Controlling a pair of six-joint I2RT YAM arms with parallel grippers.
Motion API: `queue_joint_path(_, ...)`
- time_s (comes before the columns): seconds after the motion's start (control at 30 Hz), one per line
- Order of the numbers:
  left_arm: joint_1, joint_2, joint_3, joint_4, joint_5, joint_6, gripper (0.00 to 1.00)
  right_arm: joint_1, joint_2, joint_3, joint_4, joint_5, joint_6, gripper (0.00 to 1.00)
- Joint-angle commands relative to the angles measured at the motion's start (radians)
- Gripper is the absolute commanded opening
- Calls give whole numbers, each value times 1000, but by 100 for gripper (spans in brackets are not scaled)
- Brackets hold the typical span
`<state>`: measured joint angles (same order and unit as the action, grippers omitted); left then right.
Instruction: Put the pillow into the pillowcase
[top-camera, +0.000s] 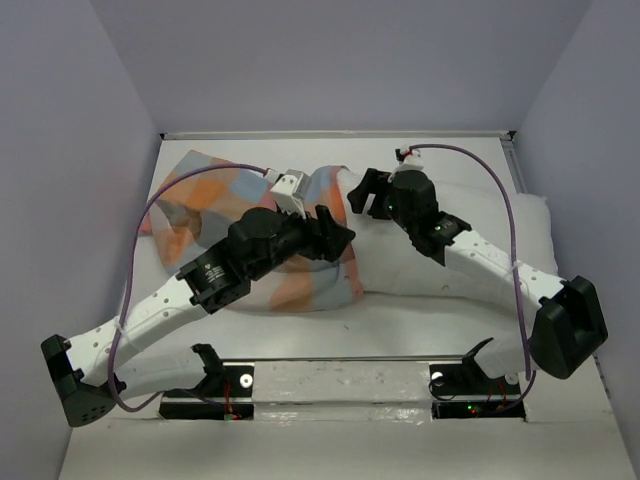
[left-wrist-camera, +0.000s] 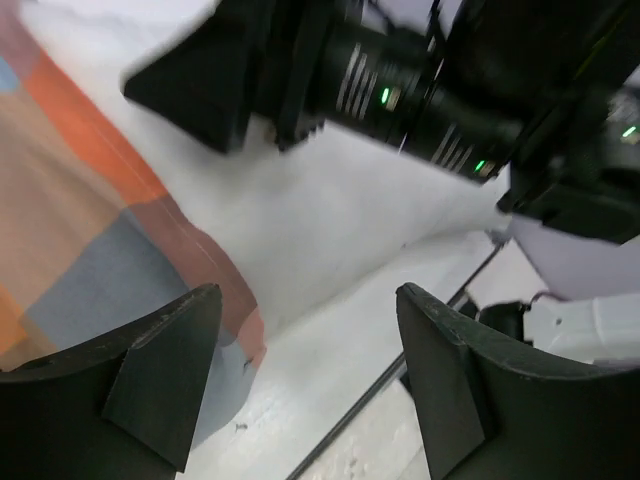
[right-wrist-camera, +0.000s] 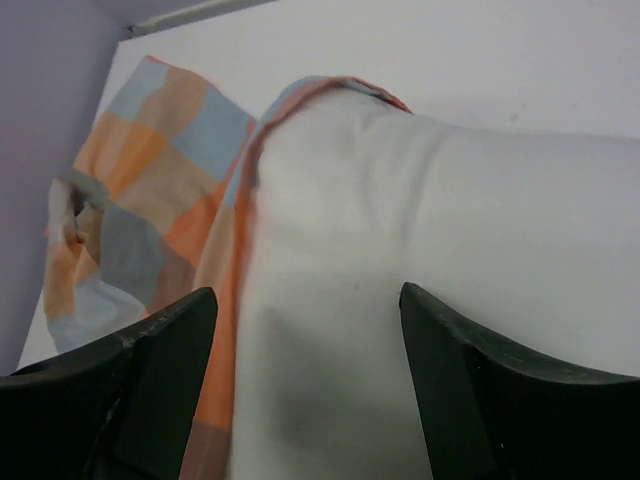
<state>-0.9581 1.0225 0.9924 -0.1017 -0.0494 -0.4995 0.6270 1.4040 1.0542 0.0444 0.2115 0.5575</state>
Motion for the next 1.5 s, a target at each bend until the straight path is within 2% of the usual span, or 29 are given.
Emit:
queue_joint_path(0.0, 19, 13, 106, -24, -159, 85, 79, -36, -59, -8, -155, -34, -59, 82)
queue_joint_path(0.03, 33, 61, 138, -41, -205, 105, 77, -36, -89, -8, -167, -5, -62, 81)
queue_joint_path(0.13, 90, 183, 207, -61, -250, 162, 73, -36, -154, -34, -193, 20, -99, 71)
queue_joint_path(0.2, 146, 244, 242, -62, -257, 177, 73, -36, -171, -37, -216, 28, -120, 70)
queue_joint_path(0.4, 261, 503, 396, -33, -211, 226, 69, -36, -178, -57, -264, 45, -177, 77)
queue_joint_path(0.57, 279, 643, 498, -12, -222, 245, 59, -36, -183, -65, -264, 6, -192, 73)
queue_joint_path(0.73, 288, 721, 551, 2, -213, 251, 51, -36, -185, -71, -258, -29, -203, 70)
queue_joint_path(0.87, 288, 690, 517, 58, -167, 225, 50, -36, -186, -74, -258, -23, -220, 71)
queue_joint_path(0.97, 288, 624, 431, 127, -173, 194, 50, -36, -185, -76, -258, -21, -226, 71)
queue_joint_path(1.07, 288, 594, 405, 163, -165, 180, 54, -36, -178, -76, -250, -33, -226, 71)
queue_joint_path(1.2, 288, 663, 462, 108, -148, 193, 54, -36, -180, -83, -238, -47, -220, 71)
queue_joint_path(1.37, 288, 732, 491, 103, -150, 199, 48, -36, -197, -88, -227, -67, -225, 71)
queue_joint_path(1.43, 289, 743, 499, 103, -152, 200, 44, -36, -192, -80, -224, -73, -237, 74)
queue_joint_path(1.47, 289, 752, 506, 103, -155, 205, 41, -36, -185, -74, -225, -72, -254, 81)
